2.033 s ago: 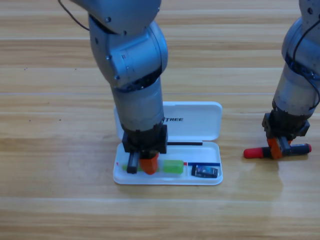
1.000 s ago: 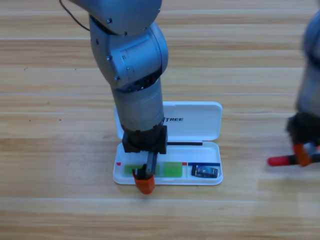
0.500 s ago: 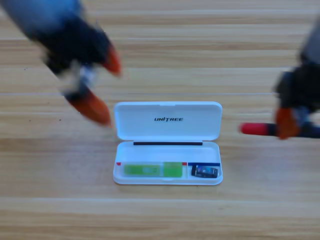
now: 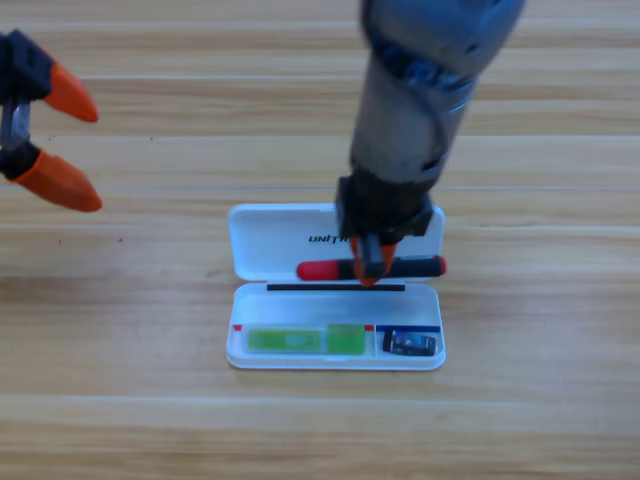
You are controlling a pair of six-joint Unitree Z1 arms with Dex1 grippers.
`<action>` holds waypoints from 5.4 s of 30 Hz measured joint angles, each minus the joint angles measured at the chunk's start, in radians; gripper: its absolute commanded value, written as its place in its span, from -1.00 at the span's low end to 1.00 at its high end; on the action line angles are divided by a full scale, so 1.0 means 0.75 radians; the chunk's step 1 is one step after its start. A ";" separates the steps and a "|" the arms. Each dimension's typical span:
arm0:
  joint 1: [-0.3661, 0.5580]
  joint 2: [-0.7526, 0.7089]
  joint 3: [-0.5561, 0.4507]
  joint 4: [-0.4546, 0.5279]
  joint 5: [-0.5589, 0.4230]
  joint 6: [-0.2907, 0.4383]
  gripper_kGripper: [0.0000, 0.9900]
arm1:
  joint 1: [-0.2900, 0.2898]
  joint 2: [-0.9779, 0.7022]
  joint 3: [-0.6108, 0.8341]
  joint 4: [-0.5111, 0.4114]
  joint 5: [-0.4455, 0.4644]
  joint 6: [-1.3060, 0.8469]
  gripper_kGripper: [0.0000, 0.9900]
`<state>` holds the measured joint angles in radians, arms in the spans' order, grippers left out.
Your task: Clean up eraser and pencils
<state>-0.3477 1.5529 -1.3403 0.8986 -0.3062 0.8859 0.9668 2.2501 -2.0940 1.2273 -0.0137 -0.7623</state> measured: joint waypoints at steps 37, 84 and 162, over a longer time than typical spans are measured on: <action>0.037 -0.097 0.172 -0.068 -0.011 0.022 1.00 | 0.006 0.195 -0.111 0.000 -0.054 0.000 0.64; 0.040 0.548 -0.070 -0.568 -0.247 -0.111 -0.08 | -0.150 -1.134 0.893 -0.399 0.600 0.388 0.91; -0.257 0.581 0.109 -0.593 -0.162 -0.036 -1.00 | -0.151 -1.136 0.935 -0.460 0.666 0.400 0.91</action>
<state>-0.5408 1.9885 -1.2589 0.4541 -0.4280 0.8591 0.8535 1.3984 -1.3925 0.8823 0.4861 -0.4622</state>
